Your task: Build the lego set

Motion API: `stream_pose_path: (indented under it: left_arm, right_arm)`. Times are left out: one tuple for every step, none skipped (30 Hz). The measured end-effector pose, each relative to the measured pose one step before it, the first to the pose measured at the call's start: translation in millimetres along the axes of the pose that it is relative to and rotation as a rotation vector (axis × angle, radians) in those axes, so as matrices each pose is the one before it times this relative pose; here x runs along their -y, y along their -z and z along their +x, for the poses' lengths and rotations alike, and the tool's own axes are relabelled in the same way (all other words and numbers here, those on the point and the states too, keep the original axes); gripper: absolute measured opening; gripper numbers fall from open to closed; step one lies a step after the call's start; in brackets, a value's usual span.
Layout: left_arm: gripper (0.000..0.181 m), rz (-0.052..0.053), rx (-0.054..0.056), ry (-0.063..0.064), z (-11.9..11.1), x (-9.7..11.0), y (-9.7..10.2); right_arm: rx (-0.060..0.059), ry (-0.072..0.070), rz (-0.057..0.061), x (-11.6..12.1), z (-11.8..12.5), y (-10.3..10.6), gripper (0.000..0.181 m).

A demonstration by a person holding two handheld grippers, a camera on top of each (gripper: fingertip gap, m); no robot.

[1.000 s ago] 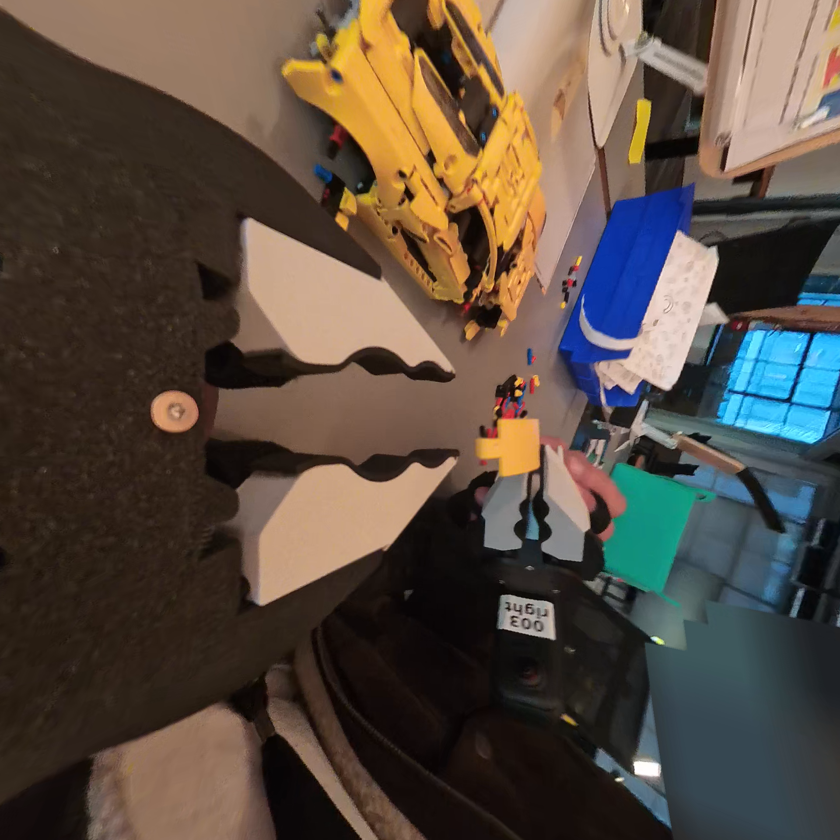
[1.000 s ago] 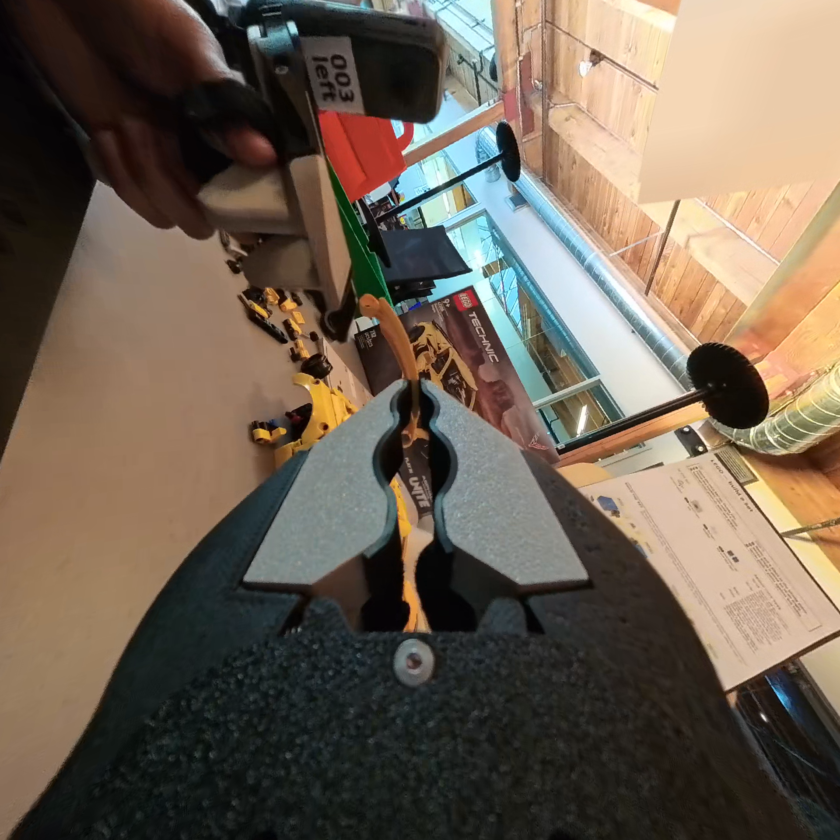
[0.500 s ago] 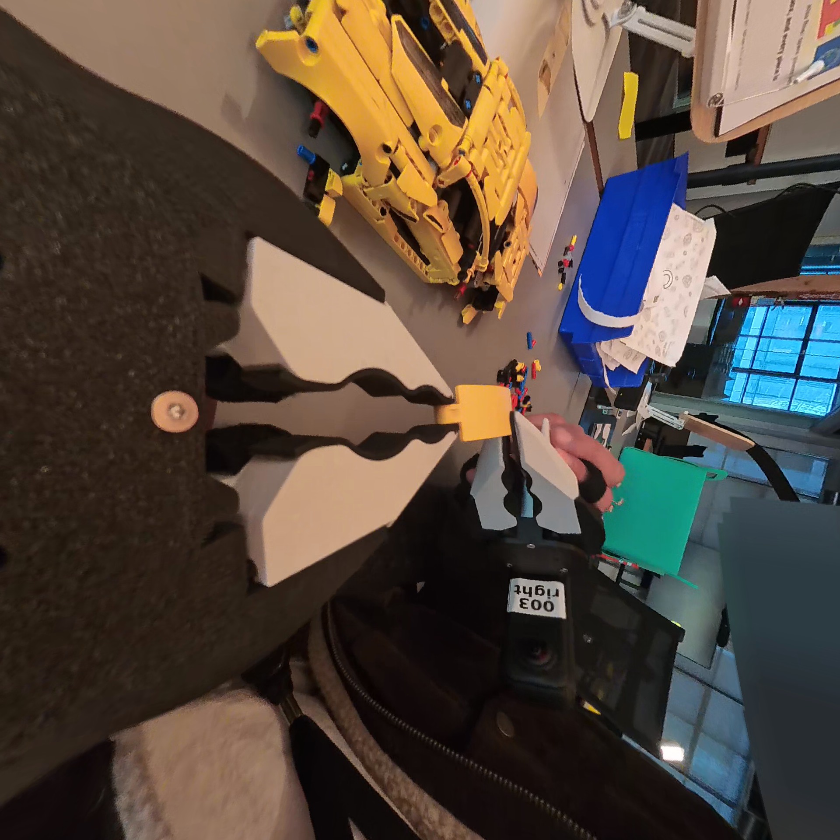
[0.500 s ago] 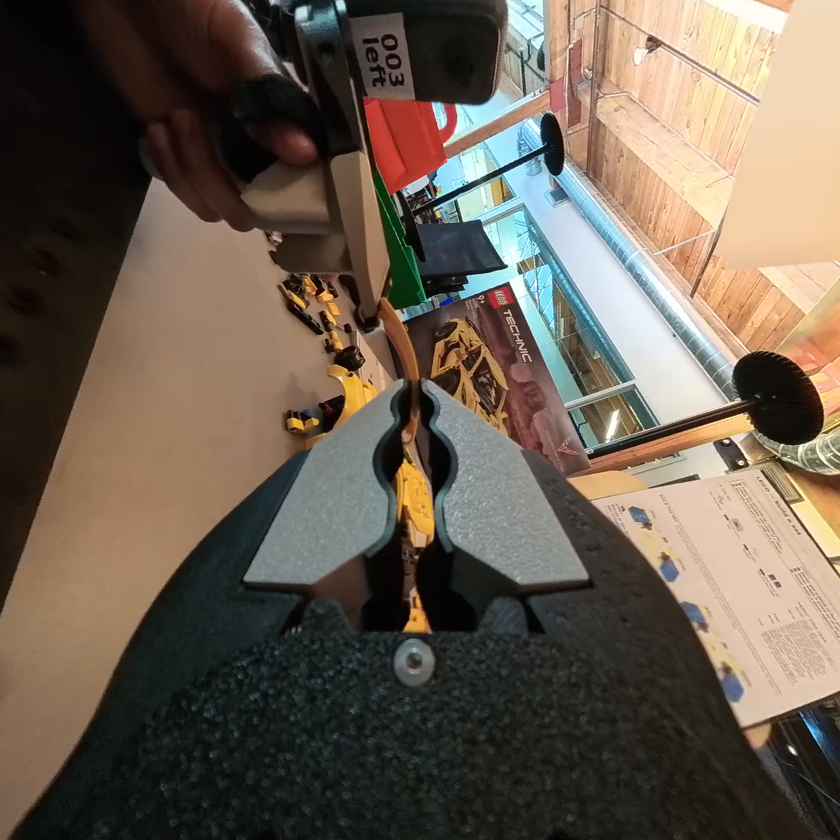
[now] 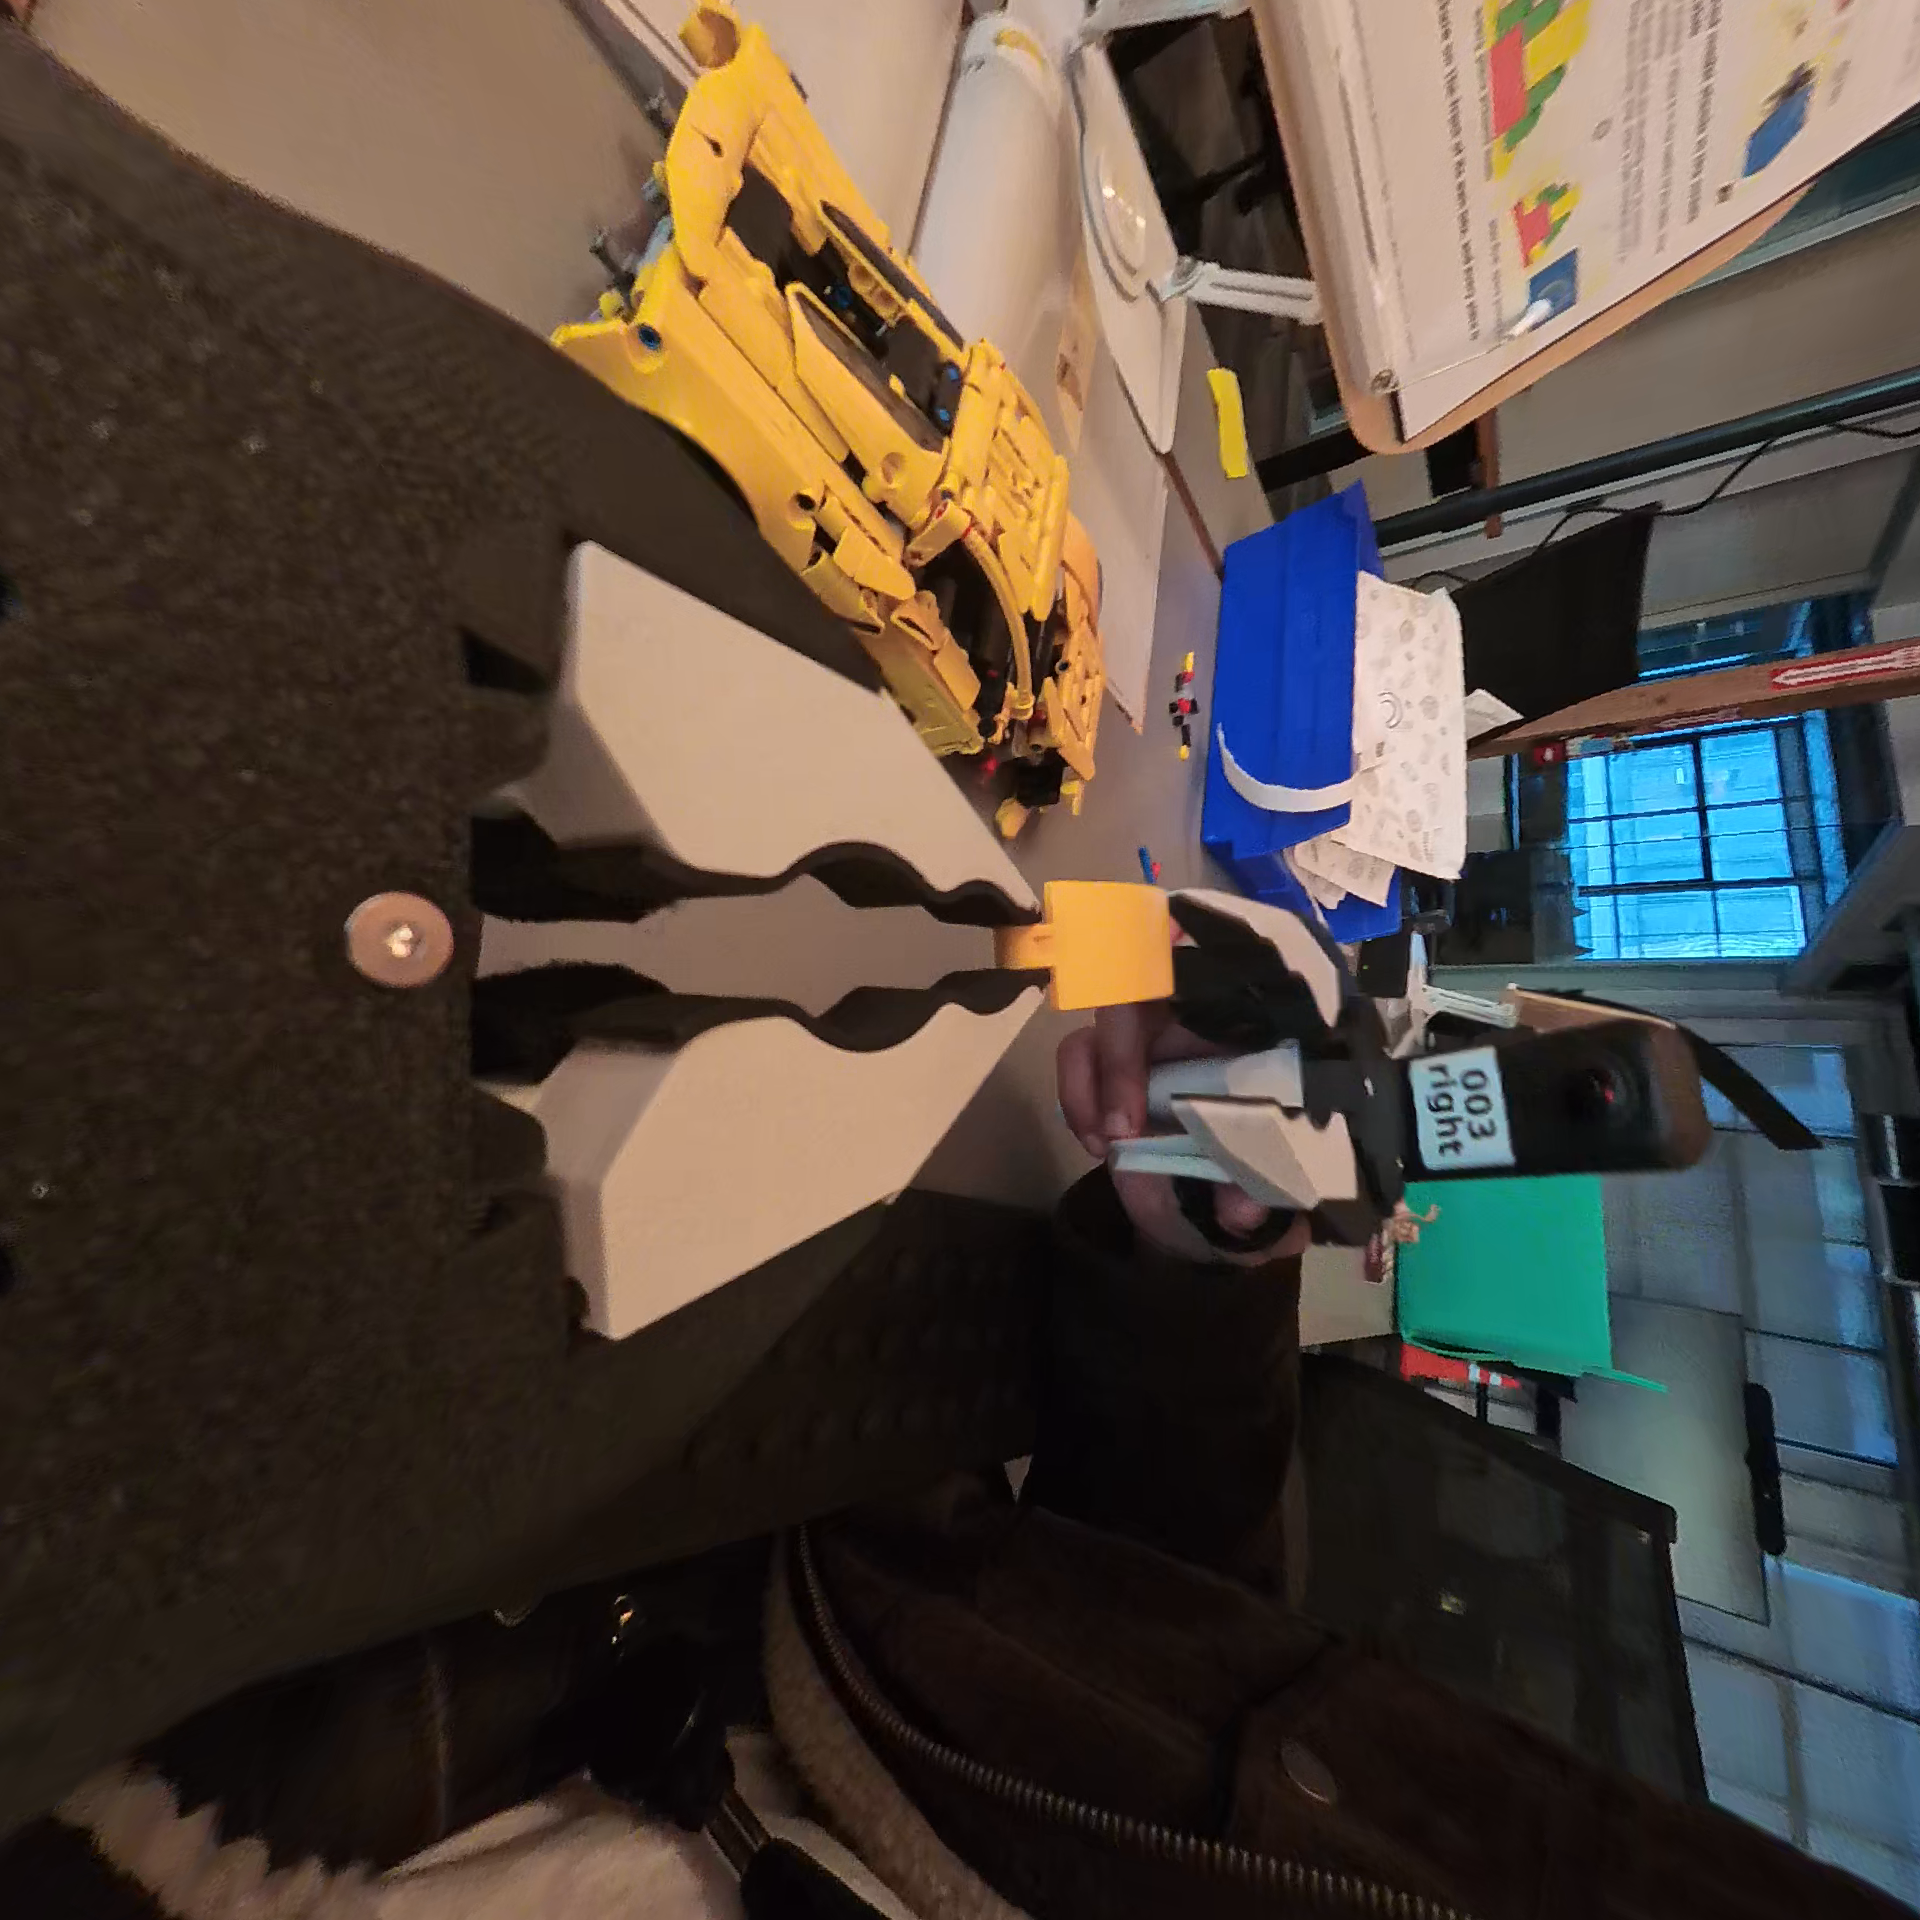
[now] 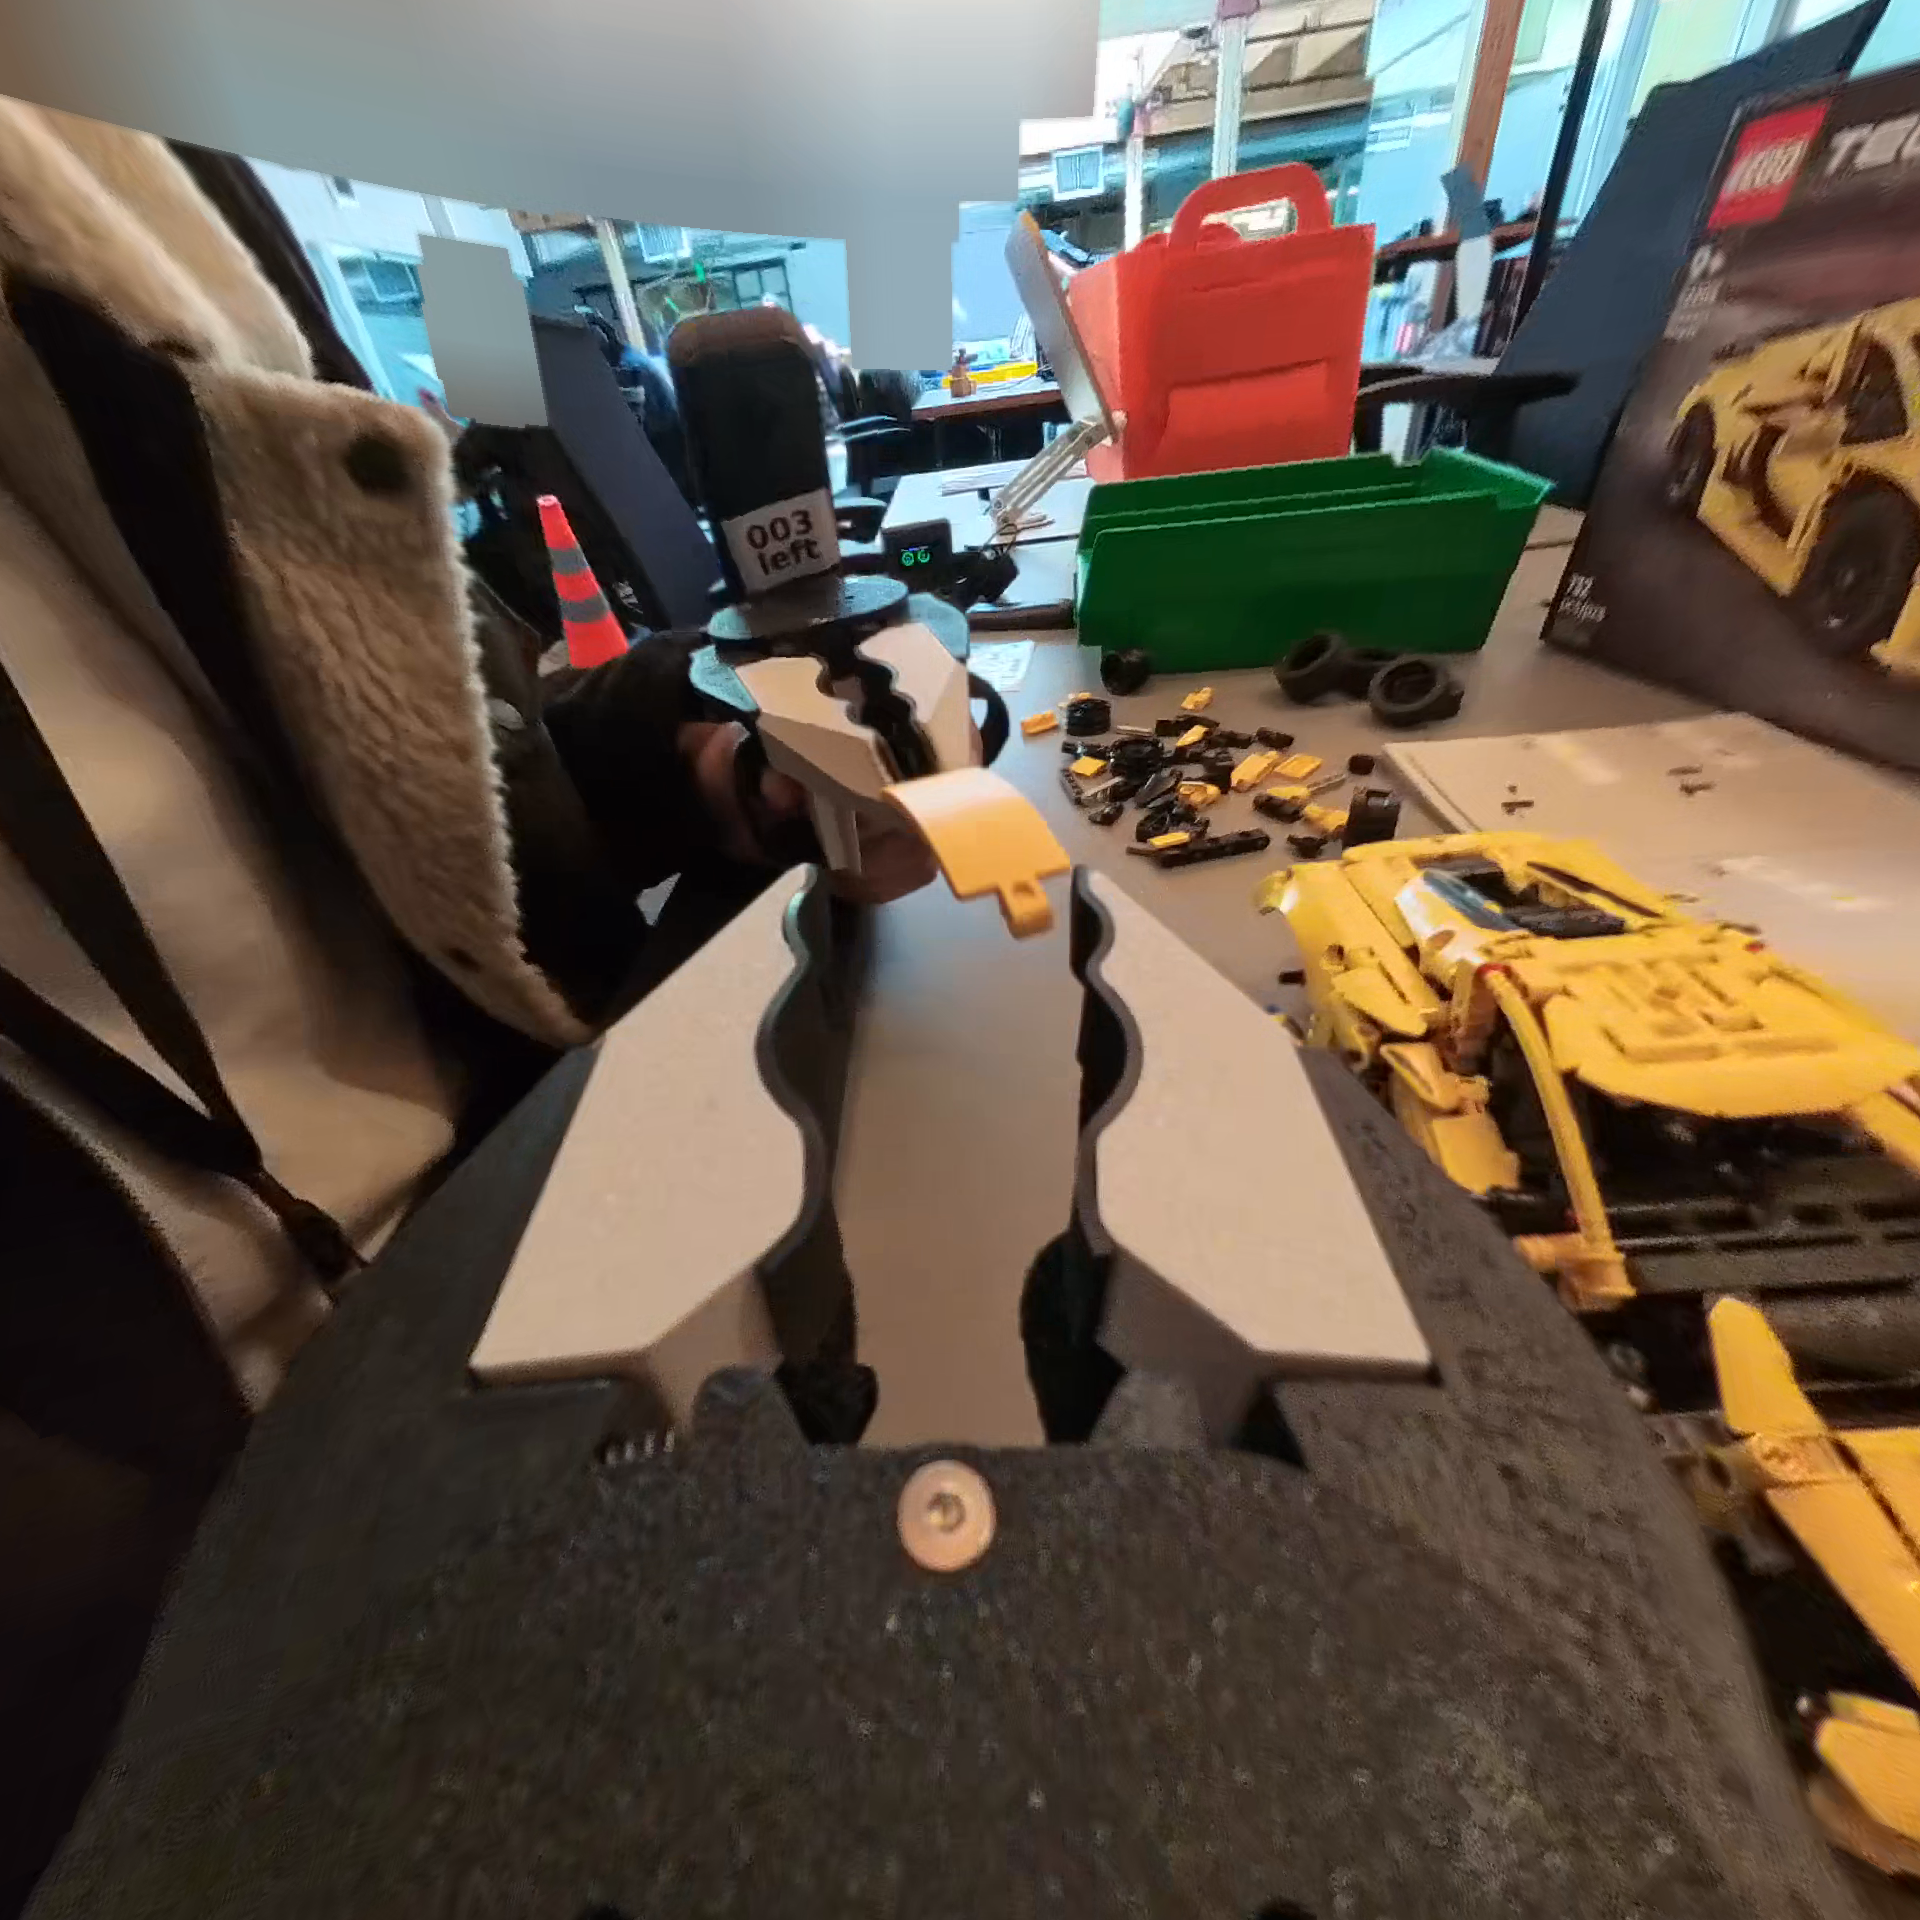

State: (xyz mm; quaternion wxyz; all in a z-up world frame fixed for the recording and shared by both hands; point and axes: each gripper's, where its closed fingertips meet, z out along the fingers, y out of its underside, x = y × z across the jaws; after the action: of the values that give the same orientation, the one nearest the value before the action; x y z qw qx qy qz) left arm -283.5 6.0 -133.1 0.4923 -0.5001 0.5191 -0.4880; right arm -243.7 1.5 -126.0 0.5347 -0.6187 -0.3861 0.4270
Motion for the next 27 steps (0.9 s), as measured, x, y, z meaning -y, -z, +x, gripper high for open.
stream_pose_path:
  left_arm:
    - [0.007,0.0127,-0.0001,-0.0138,0.69,1.56,0.59]
    - [0.007,0.0083,-0.0045,-0.008,1.2,0.88,0.2]
    - [0.007,0.0058,-0.0073,-0.0033,1.52,0.64,0.08]
    - [0.007,0.005,-0.0069,-0.0009,1.31,0.51,-0.06]
    - [0.007,0.004,-0.0048,0.0,0.88,0.57,0.01]
    - [0.007,0.0032,-0.0046,0.0022,0.71,0.44,0.08]
    - [0.007,0.0037,-0.0045,0.004,0.53,0.5,0.06]
    - [0.007,0.0042,-0.0034,0.0029,0.39,0.68,0.12]
    - [0.007,0.004,-0.0052,0.0021,0.79,0.66,0.23]
    - [0.007,0.0036,-0.0064,0.0028,1.0,0.51,-0.05]
    - [0.007,0.0023,-0.0041,0.0016,0.69,0.32,-0.06]
    - [0.007,-0.0009,-0.0033,0.0011,0.52,-0.14,-0.23]
    - [0.007,0.0004,-0.005,0.0049,0.43,-0.16,-0.08]
    - [0.007,0.0052,-0.0067,0.0106,0.43,0.81,0.34]
    - [0.008,0.0027,-0.0075,0.0144,0.2,0.28,0.37]
    - [0.007,0.0,-0.0095,0.0178,0.27,-0.49,0.03]
    - [0.007,0.0006,-0.0147,0.0233,0.66,-0.73,0.01]
    - [0.007,0.0019,-0.0211,0.0247,1.37,0.26,0.1]
    - [0.007,0.0004,-0.0143,0.0275,0.26,0.65,0.29]
    - [0.007,0.0014,-0.0118,0.0285,-0.21,0.41,0.51]
    - [0.007,-0.0003,-0.0108,0.0328,-0.9,-0.42,0.32]
    - [0.007,-0.0032,-0.0088,0.0387,-1.89,-0.91,0.16]
    - [0.007,-0.0022,-0.011,0.0383,-1.4,-0.47,0.21]
    - [0.007,0.0025,-0.0177,0.0348,0.04,0.34,0.22]
    - [0.007,0.0047,-0.0222,0.0331,1.34,0.61,0.19]
    - [0.008,0.0045,-0.0212,0.0322,1.59,0.57,0.08]
    - [0.008,0.0031,-0.0185,0.0279,1.7,0.28,-0.27]
  right_arm:
    - [-0.002,-0.0174,0.0024,0.15,2.49,1.25,0.042]
    - [-0.0015,-0.0077,0.0049,0.74,1.68,1.38,0.037]
    - [0.0081,-0.0021,0.0094,1.71,-0.46,1.51,0.031]
    - [0.0115,-0.0013,0.0147,2.6,-1.49,1.35,0.025]
    - [0.0066,0.0009,0.0109,1.69,-0.81,1.02,0.02]
    - [0.0015,0.002,0.0018,0.13,-0.12,0.32,0.02]
    - [0.0057,0.0024,-0.0047,-0.9,-0.98,-0.18,0.019]
    - [0.0069,0.0035,-0.0068,-1.34,-1.48,-0.73,0.019]
    - [0.003,0.0057,0.0012,0.13,-1.12,-0.57,0.018]
    - [-0.0023,0.0094,0.0048,0.83,-0.15,-0.19,0.016]
    - [-0.0049,0.0067,-0.0046,-0.99,0.63,-0.13,0.015]
    - [0.0042,-0.001,-0.0064,-1.27,-0.48,-0.12,0.015]
    - [0.0092,-0.0066,0.0014,-0.04,-1.24,-0.25,0.014]
    - [0.0063,-0.0041,0.0003,-0.3,-0.78,-0.24,0.014]
    - [0.0039,-0.0015,-0.0014,-0.46,-0.55,-0.35,0.014]
    - [0.0052,-0.0025,0.0008,0.13,-0.81,-0.08,0.014]
    - [0.0092,-0.0092,0.004,0.76,-1.15,0.33,0.012]
    - [0.0089,-0.0189,0.0014,0.31,-0.41,0.55,0.006]
    - [0.0127,-0.0238,-0.0043,-1.2,-0.56,-0.23,0.006]
    - [0.0114,-0.0252,-0.0053,-1.1,-0.14,-0.42,0.006]
    - [0.0041,-0.0271,-0.0076,-1.3,0.95,-0.29,0.006]
    - [-0.0013,-0.0324,-0.0043,-0.69,2.46,-0.17,0.006]
    - [0.0074,-0.041,-0.0027,-0.56,1.85,-0.14,0.006]
    - [0.0211,-0.0468,0.0019,0.86,-0.26,-0.23,0.006]
    - [0.0283,-0.0519,0.0086,2.05,-1.54,-0.23,0.006]
    - [0.0268,-0.0413,0.014,2.68,-1.98,-0.3,0.006]
    - [0.0157,-0.0235,0.0159,2.59,-1.15,-0.36,0.006]
